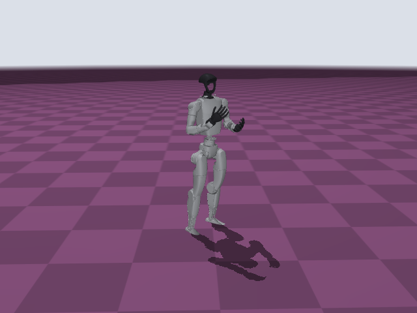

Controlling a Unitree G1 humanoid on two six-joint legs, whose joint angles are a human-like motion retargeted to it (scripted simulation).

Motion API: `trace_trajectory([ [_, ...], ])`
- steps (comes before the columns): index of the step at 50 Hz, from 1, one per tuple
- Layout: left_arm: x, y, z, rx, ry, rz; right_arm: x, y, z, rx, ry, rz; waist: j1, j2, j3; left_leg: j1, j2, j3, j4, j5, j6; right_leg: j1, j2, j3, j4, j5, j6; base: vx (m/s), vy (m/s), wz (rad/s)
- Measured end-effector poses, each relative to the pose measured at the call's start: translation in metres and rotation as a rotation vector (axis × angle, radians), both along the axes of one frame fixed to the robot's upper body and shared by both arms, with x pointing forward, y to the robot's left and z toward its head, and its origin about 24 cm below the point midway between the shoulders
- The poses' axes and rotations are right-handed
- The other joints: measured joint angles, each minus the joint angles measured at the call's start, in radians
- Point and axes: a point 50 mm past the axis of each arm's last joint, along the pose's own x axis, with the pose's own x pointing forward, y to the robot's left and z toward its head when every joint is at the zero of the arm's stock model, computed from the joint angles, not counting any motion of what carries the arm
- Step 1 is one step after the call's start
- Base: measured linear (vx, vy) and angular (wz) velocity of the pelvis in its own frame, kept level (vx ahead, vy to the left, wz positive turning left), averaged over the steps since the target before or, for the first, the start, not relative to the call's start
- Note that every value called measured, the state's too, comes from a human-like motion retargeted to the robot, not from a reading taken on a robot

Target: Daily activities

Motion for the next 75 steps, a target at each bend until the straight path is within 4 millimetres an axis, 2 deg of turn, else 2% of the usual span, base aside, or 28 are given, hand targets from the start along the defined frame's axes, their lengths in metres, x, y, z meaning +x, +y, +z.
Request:
trace_trajectory([
  [3, -0.028, 0.002, -0.051, 0.087, 0.2, -0.075, -0.021, 0.005, 0.098, 0.034, -0.483, -0.037, -0.007, -0.012, -0.01, -0.002, -0.004, 0.02, 0.004, 0.005, 0.003, -0.01, -0.003, 0.021, 0.0, 0.005, -0.003, 0.02, -0.02, -0.3],
  [5, -0.042, 0.007, -0.072, 0.108, 0.298, -0.061, -0.045, 0.006, 0.136, 0.085, -0.708, -0.076, -0.003, -0.022, -0.015, -0.004, -0.005, 0.032, 0.009, 0.006, 0.0, -0.015, -0.005, 0.032, 0.004, 0.006, -0.008, 0.01, -0.01, -0.12],
  [7, -0.047, 0.013, -0.079, 0.099, 0.349, -0.007, -0.059, 0.005, 0.149, 0.12, -0.804, -0.123, 0.005, -0.03, -0.016, -0.004, -0.005, 0.036, 0.014, 0.007, 0.0, -0.017, -0.005, 0.038, 0.007, 0.006, -0.013, 0.0, 0.0, 0.0],
  [10, -0.043, 0.017, -0.076, 0.064, 0.355, 0.077, -0.059, 0.002, 0.139, 0.109, -0.75, -0.203, 0.016, -0.036, -0.013, -0.007, -0.005, 0.033, 0.021, 0.005, 0.007, -0.017, -0.006, 0.036, 0.013, 0.003, -0.016, 0.0, 0.0, 0.0],
  [12, -0.028, 0.017, -0.057, 0.033, 0.276, 0.124, -0.043, 0.0, 0.111, 0.047, -0.573, -0.251, 0.025, -0.034, -0.011, -0.01, -0.005, 0.022, 0.026, 0.003, 0.011, -0.015, -0.006, 0.028, 0.014, 0.001, -0.016, 0.0, 0.0, 0.1],
  [14, -0.012, 0.018, -0.031, 0.006, 0.167, 0.17, -0.024, -0.002, 0.066, -0.057, -0.324, -0.283, 0.034, -0.03, -0.011, -0.014, -0.004, 0.007, 0.029, 0.0, 0.014, -0.011, -0.005, 0.02, 0.012, 0.001, -0.016, -0.01, 0.01, 0.27],
  [17, 0.013, 0.019, 0.019, -0.018, -0.039, 0.267, -0.011, -0.008, -0.031, -0.248, 0.133, -0.292, 0.05, -0.018, -0.02, -0.015, -0.001, -0.013, 0.031, -0.005, 0.011, 0.0, -0.002, 0.004, 0.009, 0.002, -0.016, -0.02, 0.02, 0.32],
  [20, 0.027, 0.018, 0.074, -0.076, -0.244, 0.365, -0.028, -0.012, -0.118, -0.387, 0.514, -0.263, 0.06, -0.005, -0.029, -0.01, 0.003, -0.026, 0.035, -0.009, 0.003, 0.01, 0.0, -0.012, 0.02, -0.005, -0.019, -0.03, 0.01, 0.27],
  [22, 0.028, 0.017, 0.099, -0.125, -0.328, 0.394, -0.04, -0.012, -0.146, -0.409, 0.638, -0.25, 0.058, 0.002, -0.026, -0.006, 0.003, -0.033, 0.033, -0.007, -0.001, 0.015, -0.001, -0.021, 0.024, -0.008, -0.021, -0.01, 0.0, 0.1],
  [24, 0.027, 0.016, 0.106, -0.16, -0.345, 0.394, -0.041, -0.011, -0.15, -0.378, 0.663, -0.258, 0.053, 0.005, -0.019, -0.001, 0.001, -0.035, 0.027, -0.002, -0.004, 0.019, -0.002, -0.029, 0.022, -0.009, -0.021, 0.0, 0.0, 0.0],
  [25, 0.026, 0.016, 0.106, -0.174, -0.344, 0.385, -0.039, -0.011, -0.145, -0.35, 0.649, -0.266, 0.05, 0.006, -0.016, 0.001, 0.0, -0.034, 0.024, 0.001, -0.005, 0.021, -0.003, -0.032, 0.02, -0.009, -0.02, 0.0, 0.0, 0.0],
  [27, 0.024, 0.012, 0.087, -0.173, -0.266, 0.325, -0.024, -0.01, -0.113, -0.282, 0.505, -0.284, 0.044, 0.003, -0.009, 0.004, -0.002, -0.029, 0.015, 0.006, -0.005, 0.022, -0.004, -0.035, 0.014, -0.01, -0.016, 0.0, 0.0, 0.0],
  [29, 0.017, 0.01, 0.052, -0.142, -0.139, 0.257, -0.01, -0.01, -0.063, -0.229, 0.269, -0.301, 0.039, -0.005, -0.003, 0.005, -0.003, -0.024, 0.007, 0.011, -0.004, 0.019, -0.005, -0.032, 0.006, -0.009, -0.013, 0.01, -0.01, -0.1],
  [31, 0.005, 0.01, 0.015, -0.103, -0.005, 0.195, -0.005, -0.008, -0.001, -0.192, -0.024, -0.319, 0.035, -0.016, 0.001, 0.005, -0.004, -0.016, -0.001, 0.016, -0.001, 0.014, -0.004, -0.021, -0.002, -0.006, -0.012, 0.02, -0.03, -0.25],
  [34, -0.018, 0.015, -0.027, -0.044, 0.157, 0.159, -0.023, -0.002, 0.082, -0.118, -0.443, -0.364, 0.032, -0.033, -0.005, 0.005, -0.004, 0.001, -0.004, 0.023, 0.005, 0.005, -0.002, -0.001, -0.004, 0.001, -0.017, 0.02, -0.03, -0.28],
  [37, -0.031, 0.025, -0.047, 0.02, 0.243, 0.187, -0.052, 0.0, 0.129, -0.01, -0.722, -0.411, 0.037, -0.05, -0.015, 0.004, -0.004, 0.013, -0.001, 0.029, 0.005, -0.001, -0.002, 0.015, -0.003, 0.004, -0.023, 0.0, -0.02, -0.14],
  [39, -0.032, 0.03, -0.05, 0.054, 0.258, 0.216, -0.063, 0.0, 0.141, 0.044, -0.8, -0.437, 0.041, -0.059, -0.02, 0.003, -0.003, 0.016, -0.001, 0.031, 0.005, -0.002, 0.0, 0.02, -0.005, 0.006, -0.025, 0.0, 0.0, 0.0],
  [42, -0.029, 0.033, -0.05, 0.088, 0.259, 0.251, -0.065, -0.002, 0.142, 0.071, -0.796, -0.477, 0.048, -0.067, -0.022, 0.003, -0.001, 0.013, 0.0, 0.031, 0.006, 0.0, 0.002, 0.019, -0.008, 0.008, -0.026, 0.0, 0.0, 0.0],
  [50, -0.018, 0.03, -0.042, 0.131, 0.221, 0.296, -0.039, -0.014, 0.104, -0.059, -0.551, -0.619, 0.062, -0.067, -0.02, -0.001, 0.005, -0.003, 0.018, 0.016, 0.014, 0.009, 0.006, 0.004, -0.004, -0.004, -0.018, 0.0, 0.0, 0.0],
  [52, -0.018, 0.032, -0.044, 0.148, 0.228, 0.318, -0.041, -0.017, 0.108, -0.05, -0.578, -0.677, 0.059, -0.067, -0.021, 0.0, 0.004, -0.003, 0.022, 0.016, 0.016, 0.009, 0.005, 0.002, 0.0, -0.008, -0.017, 0.0, 0.0, 0.0],
  [58, -0.02, 0.041, -0.057, 0.244, 0.279, 0.368, -0.064, -0.017, 0.144, 0.021, -0.818, -0.817, 0.05, -0.077, -0.029, 0.007, 0.001, 0.011, 0.025, 0.021, 0.016, 0.008, 0.001, 0.011, 0.008, -0.014, -0.015, 0.0, 0.0, 0.0],
  [62, -0.02, 0.046, -0.067, 0.321, 0.31, 0.37, -0.061, -0.011, 0.148, -0.042, -0.84, -0.82, 0.052, -0.084, -0.03, 0.011, 0.0, 0.019, 0.034, 0.019, 0.013, 0.011, -0.002, 0.014, 0.014, -0.019, -0.016, 0.0, 0.0, 0.0],
  [64, -0.011, 0.046, -0.06, 0.349, 0.267, 0.359, -0.046, -0.008, 0.138, -0.131, -0.757, -0.79, 0.054, -0.084, -0.029, 0.011, 0.0, 0.018, 0.042, 0.016, 0.012, 0.013, -0.003, 0.012, 0.018, -0.022, -0.018, 0.0, 0.0, 0.0],
  [67, 0.016, 0.035, -0.012, 0.345, 0.024, 0.327, -0.01, -0.007, 0.09, -0.345, -0.476, -0.709, 0.058, -0.075, -0.03, 0.007, 0.002, 0.008, 0.054, 0.009, 0.013, 0.017, -0.002, 0.005, 0.018, -0.024, -0.023, 0.0, 0.0, 0.0],
  [69, 0.033, 0.024, 0.039, 0.345, -0.215, 0.321, 0.012, -0.01, 0.033, -0.515, -0.203, -0.615, 0.062, -0.063, -0.037, 0.002, 0.004, -0.002, 0.059, 0.004, 0.012, 0.021, 0.001, -0.001, 0.013, -0.021, -0.026, -0.01, 0.0, 0.09],
  [71, 0.043, 0.011, 0.101, 0.333, -0.496, 0.343, 0.021, -0.014, -0.038, -0.658, 0.106, -0.494, 0.068, -0.05, -0.05, -0.002, 0.008, -0.01, 0.065, -0.004, 0.009, 0.026, 0.005, -0.005, 0.007, -0.016, -0.027, -0.02, 0.01, 0.19],
  [73, 0.04, -0.003, 0.165, 0.296, -0.772, 0.391, 0.014, -0.016, -0.104, -0.754, 0.386, -0.368, 0.073, -0.037, -0.061, -0.006, 0.012, -0.014, 0.077, -0.012, 0.005, 0.03, 0.008, -0.009, 0.007, -0.013, -0.027, 0.0, 0.0, 0.0],
  [75, 0.028, -0.014, 0.22, 0.239, -1.001, 0.451, -0.001, -0.015, -0.153, -0.81, 0.595, -0.259, 0.075, -0.024, -0.065, -0.011, 0.014, -0.017, 0.089, -0.018, 0.002, 0.032, 0.01, -0.011, 0.008, -0.011, -0.025, 0.0, 0.0, 0.0],
])
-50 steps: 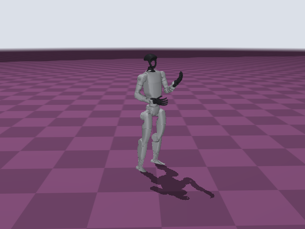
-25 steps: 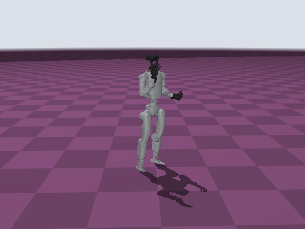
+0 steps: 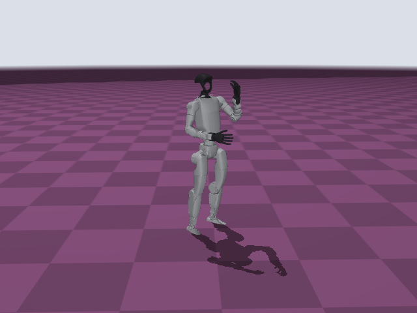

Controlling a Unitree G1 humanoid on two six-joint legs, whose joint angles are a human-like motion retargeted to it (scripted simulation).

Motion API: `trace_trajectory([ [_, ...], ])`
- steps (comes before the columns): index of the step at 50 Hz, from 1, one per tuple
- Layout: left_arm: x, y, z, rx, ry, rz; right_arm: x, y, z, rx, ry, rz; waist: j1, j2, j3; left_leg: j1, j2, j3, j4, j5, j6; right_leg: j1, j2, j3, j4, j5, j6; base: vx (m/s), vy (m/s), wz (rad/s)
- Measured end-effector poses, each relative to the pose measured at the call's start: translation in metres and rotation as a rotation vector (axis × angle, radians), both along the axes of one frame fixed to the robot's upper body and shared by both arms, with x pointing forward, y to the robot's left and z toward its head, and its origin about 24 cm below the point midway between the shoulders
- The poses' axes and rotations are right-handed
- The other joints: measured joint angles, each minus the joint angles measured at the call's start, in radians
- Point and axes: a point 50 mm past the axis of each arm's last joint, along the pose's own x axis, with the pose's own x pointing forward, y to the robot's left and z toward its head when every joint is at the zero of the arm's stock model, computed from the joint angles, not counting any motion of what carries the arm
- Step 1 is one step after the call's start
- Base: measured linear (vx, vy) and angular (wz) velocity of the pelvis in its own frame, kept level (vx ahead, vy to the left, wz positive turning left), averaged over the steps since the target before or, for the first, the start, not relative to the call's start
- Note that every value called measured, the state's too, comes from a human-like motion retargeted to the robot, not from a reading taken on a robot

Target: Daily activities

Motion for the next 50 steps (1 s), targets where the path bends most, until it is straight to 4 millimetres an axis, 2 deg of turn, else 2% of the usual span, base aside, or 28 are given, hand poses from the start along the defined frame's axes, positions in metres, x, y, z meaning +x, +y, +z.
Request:
trace_trajectory([
  [3, -0.022, -0.01, 0.058, -0.054, -0.246, 0.017, -0.019, 0.001, -0.041, 0.011, 0.208, 0.008, 0.0, 0.014, 0.0, -0.007, 0.002, -0.001, 0.014, -0.007, 0.0, 0.001, 0.001, -0.003, -0.002, 0.005, 0.005, 0.0, 0.0, 0.0],
  [5, -0.034, -0.012, 0.08, -0.096, -0.343, 0.026, -0.025, -0.001, -0.052, 0.024, 0.27, -0.011, 0.002, 0.019, 0.003, -0.01, 0.003, 0.001, 0.019, -0.01, 0.0, 0.002, 0.002, -0.003, -0.007, 0.009, 0.006, 0.0, 0.0, 0.0],
  [8, -0.043, -0.006, 0.091, -0.162, -0.391, 0.03, -0.022, -0.003, -0.053, 0.022, 0.261, -0.052, 0.01, 0.022, 0.01, -0.011, 0.002, 0.005, 0.022, -0.011, 0.0, 0.006, 0.002, -0.003, -0.019, 0.016, 0.007, 0.0, 0.0, 0.0],
  [10, -0.043, 0.003, 0.088, -0.199, -0.386, 0.042, -0.018, -0.005, -0.047, -0.004, 0.218, -0.071, 0.018, 0.021, 0.017, -0.009, 0.001, 0.009, 0.022, -0.01, 0.001, 0.01, 0.002, -0.002, -0.027, 0.019, 0.006, 0.0, 0.0, 0.0],
  [12, -0.038, 0.013, 0.075, -0.224, -0.337, 0.056, -0.01, -0.006, -0.034, -0.048, 0.134, -0.072, 0.027, 0.018, 0.025, -0.005, 0.0, 0.013, 0.018, -0.007, 0.002, 0.013, 0.001, -0.001, -0.033, 0.022, 0.005, 0.0, 0.0, 0.0],
  [15, -0.026, 0.03, 0.043, -0.243, -0.2, 0.081, 0.006, -0.005, 0.001, -0.132, -0.063, -0.044, 0.039, 0.012, 0.037, 0.002, -0.003, 0.019, 0.007, 0.0, 0.004, 0.017, -0.001, 0.001, -0.042, 0.026, 0.002, 0.0, 0.0, 0.0],
  [17, -0.015, 0.041, 0.015, -0.244, -0.069, 0.109, 0.016, -0.002, 0.035, -0.185, -0.24, -0.011, 0.045, 0.009, 0.046, 0.008, -0.006, 0.022, -0.003, 0.008, 0.006, 0.018, -0.002, 0.002, -0.048, 0.029, 0.0, 0.0, 0.0, 0.0],
  [21, 0.003, 0.062, -0.062, -0.234, 0.284, 0.155, 0.02, 0.012, 0.125, -0.23, -0.697, 0.051, 0.049, 0.002, 0.063, 0.017, -0.012, 0.03, -0.027, 0.024, 0.016, 0.014, -0.005, 0.009, -0.06, 0.039, 0.0, 0.01, 0.0, -0.15],
  [24, 0.008, 0.069, -0.129, -0.227, 0.594, 0.155, 0.002, 0.026, 0.197, -0.2, -1.071, 0.077, 0.043, -0.006, 0.074, 0.021, -0.015, 0.037, -0.044, 0.036, 0.026, 0.008, -0.006, 0.019, -0.064, 0.045, 0.002, 0.02, 0.01, -0.2],
  [26, 0.004, 0.068, -0.172, -0.232, 0.787, 0.131, -0.015, 0.035, 0.235, -0.161, -1.288, 0.08, 0.038, -0.014, 0.077, 0.024, -0.018, 0.042, -0.05, 0.042, 0.031, 0.004, -0.008, 0.025, -0.064, 0.047, 0.004, 0.01, 0.01, -0.09],
  [28, -0.004, 0.062, -0.206, -0.244, 0.943, 0.094, -0.032, 0.041, 0.262, -0.117, -1.459, 0.073, 0.035, -0.023, 0.077, 0.025, -0.02, 0.047, -0.052, 0.045, 0.034, 0.002, -0.01, 0.031, -0.064, 0.047, 0.007, 0.0, 0.0, 0.0],
  [31, -0.015, 0.05, -0.237, -0.264, 1.093, 0.027, -0.048, 0.047, 0.283, -0.074, -1.606, 0.062, 0.034, -0.037, 0.075, 0.024, -0.022, 0.051, -0.05, 0.045, 0.036, 0.001, -0.012, 0.036, -0.064, 0.047, 0.011, 0.0, 0.0, 0.0],
  [35, -0.022, 0.039, -0.25, -0.27, 1.168, -0.049, -0.053, 0.051, 0.288, -0.094, -1.645, 0.062, 0.036, -0.049, 0.072, 0.02, -0.024, 0.05, -0.038, 0.042, 0.039, 0.002, -0.015, 0.037, -0.063, 0.047, 0.013, 0.0, 0.0, 0.0],
  [39, -0.021, 0.031, -0.242, -0.221, 1.146, -0.099, -0.048, 0.06, 0.279, -0.124, -1.596, 0.121, 0.044, -0.051, 0.071, 0.014, -0.022, 0.044, -0.023, 0.036, 0.042, 0.001, -0.014, 0.036, -0.057, 0.042, 0.012, 0.0, 0.0, 0.0],
  [45, -0.004, 0.027, -0.201, -0.105, 0.96, -0.092, -0.02, 0.068, 0.235, -0.235, -1.343, 0.207, 0.055, -0.039, 0.069, 0.008, -0.021, 0.03, -0.004, 0.03, 0.047, 0.003, -0.013, 0.031, -0.051, 0.035, 0.004, 0.0, 0.0, 0.0],
  [50, 0.012, 0.029, -0.166, -0.04, 0.799, -0.018, 0.004, 0.066, 0.181, -0.361, -1.063, 0.261, 0.06, -0.021, 0.066, 0.005, -0.019, 0.019, 0.007, 0.026, 0.049, 0.012, -0.011, 0.027, -0.062, 0.038, -0.002, 0.0, 0.0, 0.0],
])
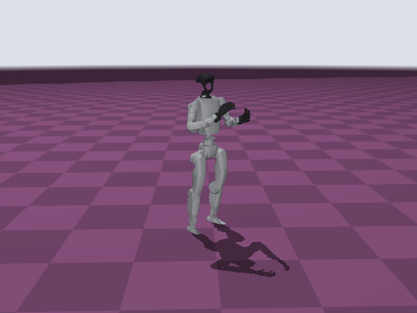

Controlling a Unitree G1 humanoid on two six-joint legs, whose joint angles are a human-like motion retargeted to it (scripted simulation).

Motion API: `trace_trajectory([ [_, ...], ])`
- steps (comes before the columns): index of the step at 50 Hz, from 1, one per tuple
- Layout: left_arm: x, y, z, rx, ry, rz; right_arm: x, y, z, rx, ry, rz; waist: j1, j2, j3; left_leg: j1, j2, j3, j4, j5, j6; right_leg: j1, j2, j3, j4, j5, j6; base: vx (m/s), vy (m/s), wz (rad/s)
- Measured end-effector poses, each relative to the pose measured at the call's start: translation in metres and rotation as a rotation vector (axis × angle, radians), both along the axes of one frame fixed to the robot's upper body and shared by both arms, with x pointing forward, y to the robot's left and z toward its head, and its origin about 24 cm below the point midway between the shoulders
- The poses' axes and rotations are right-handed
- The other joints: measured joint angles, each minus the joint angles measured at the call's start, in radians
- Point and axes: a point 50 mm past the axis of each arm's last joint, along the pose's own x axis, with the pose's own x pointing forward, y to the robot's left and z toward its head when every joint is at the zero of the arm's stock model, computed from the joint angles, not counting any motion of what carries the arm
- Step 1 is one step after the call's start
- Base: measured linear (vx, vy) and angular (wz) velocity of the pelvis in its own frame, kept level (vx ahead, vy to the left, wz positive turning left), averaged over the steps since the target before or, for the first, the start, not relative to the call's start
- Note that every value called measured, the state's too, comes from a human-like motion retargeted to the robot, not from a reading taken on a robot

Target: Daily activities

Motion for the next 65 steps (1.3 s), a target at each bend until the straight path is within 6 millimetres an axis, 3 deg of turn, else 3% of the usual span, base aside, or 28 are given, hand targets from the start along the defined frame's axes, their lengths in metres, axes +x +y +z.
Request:
trace_trajectory([
  [6, 0.01, 0.003, 0.028, -0.035, -0.095, 0.048, 0.009, -0.012, -0.063, -0.132, 0.274, -0.079, 0.005, 0.017, -0.001, -0.003, 0.001, -0.009, 0.01, -0.004, -0.001, 0.003, 0.001, -0.004, 0.0, -0.002, -0.001, 0.0, 0.0, 0.0],
  [12, 0.011, 0.007, 0.031, -0.125, -0.08, 0.055, 0.009, -0.016, -0.081, -0.137, 0.344, -0.127, 0.008, 0.02, 0.007, -0.001, 0.0, -0.002, 0.017, -0.004, 0.001, 0.004, 0.0, -0.001, 0.0, -0.002, 0.005, 0.0, 0.0, 0.0],
  [15, 0.01, 0.007, 0.023, -0.169, -0.034, 0.034, 0.01, -0.014, -0.078, -0.116, 0.324, -0.135, 0.01, 0.016, 0.014, 0.001, 0.0, 0.005, 0.02, -0.003, 0.004, 0.002, -0.001, 0.005, 0.0, -0.001, 0.007, 0.0, 0.0, 0.0],
  [22, 0.0, -0.012, -0.015, -0.306, 0.173, -0.089, 0.013, 0.005, -0.039, -0.042, 0.133, -0.094, 0.017, -0.003, 0.028, 0.002, 0.0, 0.021, 0.03, 0.0, 0.011, -0.002, -0.002, 0.021, 0.0, -0.001, 0.007, 0.0, 0.0, -0.03],
  [28, -0.008, -0.028, -0.032, -0.434, 0.289, -0.2, 0.013, 0.015, -0.024, -0.032, 0.056, -0.071, 0.022, -0.018, 0.033, -0.001, 0.0, 0.029, 0.046, -0.001, 0.016, -0.004, -0.001, 0.032, 0.001, -0.002, 0.003, 0.0, 0.0, 0.0],
  [47, -0.014, -0.04, -0.039, -0.61, 0.381, -0.353, 0.008, 0.02, -0.012, -0.015, -0.028, -0.082, 0.033, -0.041, 0.037, -0.022, 0.003, 0.04, 0.085, -0.006, 0.027, -0.016, -0.001, 0.041, 0.002, -0.002, 0.008, 0.0, 0.0, 0.0],
  [65, -0.017, -0.044, -0.038, -0.62, 0.39, -0.403, 0.005, 0.027, -0.008, -0.049, -0.049, -0.024, 0.042, -0.046, 0.05, -0.024, 0.002, 0.044, 0.084, 0.001, 0.032, -0.022, -0.001, 0.041, 0.001, 0.001, 0.012, 0.0, 0.0, 0.0],
])
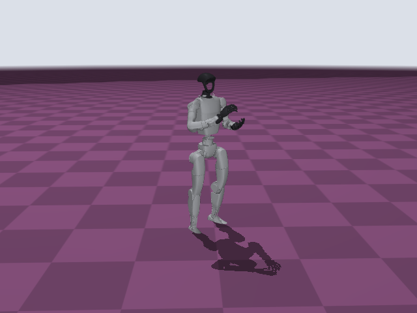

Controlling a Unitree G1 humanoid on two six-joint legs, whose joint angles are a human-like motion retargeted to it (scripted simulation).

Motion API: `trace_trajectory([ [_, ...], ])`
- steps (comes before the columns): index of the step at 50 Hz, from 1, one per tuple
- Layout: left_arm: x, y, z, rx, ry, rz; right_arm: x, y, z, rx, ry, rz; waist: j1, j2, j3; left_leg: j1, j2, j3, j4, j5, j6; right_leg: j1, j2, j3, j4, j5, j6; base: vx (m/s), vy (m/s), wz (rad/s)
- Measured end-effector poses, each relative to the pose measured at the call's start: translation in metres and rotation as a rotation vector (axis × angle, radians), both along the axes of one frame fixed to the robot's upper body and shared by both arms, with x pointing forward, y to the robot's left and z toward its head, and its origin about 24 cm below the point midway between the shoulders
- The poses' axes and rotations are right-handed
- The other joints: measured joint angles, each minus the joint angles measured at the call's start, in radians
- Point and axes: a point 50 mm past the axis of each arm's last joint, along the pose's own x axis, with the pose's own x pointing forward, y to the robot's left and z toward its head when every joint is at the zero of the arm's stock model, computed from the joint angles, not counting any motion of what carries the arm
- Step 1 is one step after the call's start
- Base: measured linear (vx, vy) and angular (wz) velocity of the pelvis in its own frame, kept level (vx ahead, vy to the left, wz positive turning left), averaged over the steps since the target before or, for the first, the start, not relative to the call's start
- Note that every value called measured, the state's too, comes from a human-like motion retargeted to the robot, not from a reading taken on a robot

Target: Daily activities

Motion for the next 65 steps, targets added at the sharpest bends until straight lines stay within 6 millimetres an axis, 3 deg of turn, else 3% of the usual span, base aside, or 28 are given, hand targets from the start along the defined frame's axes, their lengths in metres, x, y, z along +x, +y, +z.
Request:
trace_trajectory([
  [14, -0.001, -0.002, 0.0, 0.023, -0.016, -0.007, -0.002, -0.001, -0.004, 0.005, 0.063, 0.046, -0.003, 0.01, 0.009, -0.008, 0.002, 0.001, 0.007, -0.005, -0.001, -0.004, 0.001, -0.005, 0.0, 0.002, 0.004, 0.0, 0.0, 0.0],
  [40, -0.003, -0.012, -0.004, -0.085, 0.013, -0.024, -0.001, -0.016, -0.018, 0.118, 0.168, -0.009, -0.008, 0.033, 0.014, -0.028, 0.002, -0.008, 0.029, -0.02, 0.002, -0.007, -0.001, -0.024, -0.001, 0.004, 0.018, 0.0, 0.0, 0.0],
  [65, 0.0, -0.023, -0.011, -0.13, 0.036, -0.05, 0.003, -0.018, -0.031, 0.09, 0.2, -0.034, 0.007, 0.029, 0.006, -0.032, -0.01, -0.025, 0.026, -0.02, -0.004, 0.004, -0.014, -0.05, -0.001, -0.01, 0.02, 0.0, 0.0, 0.0],
])
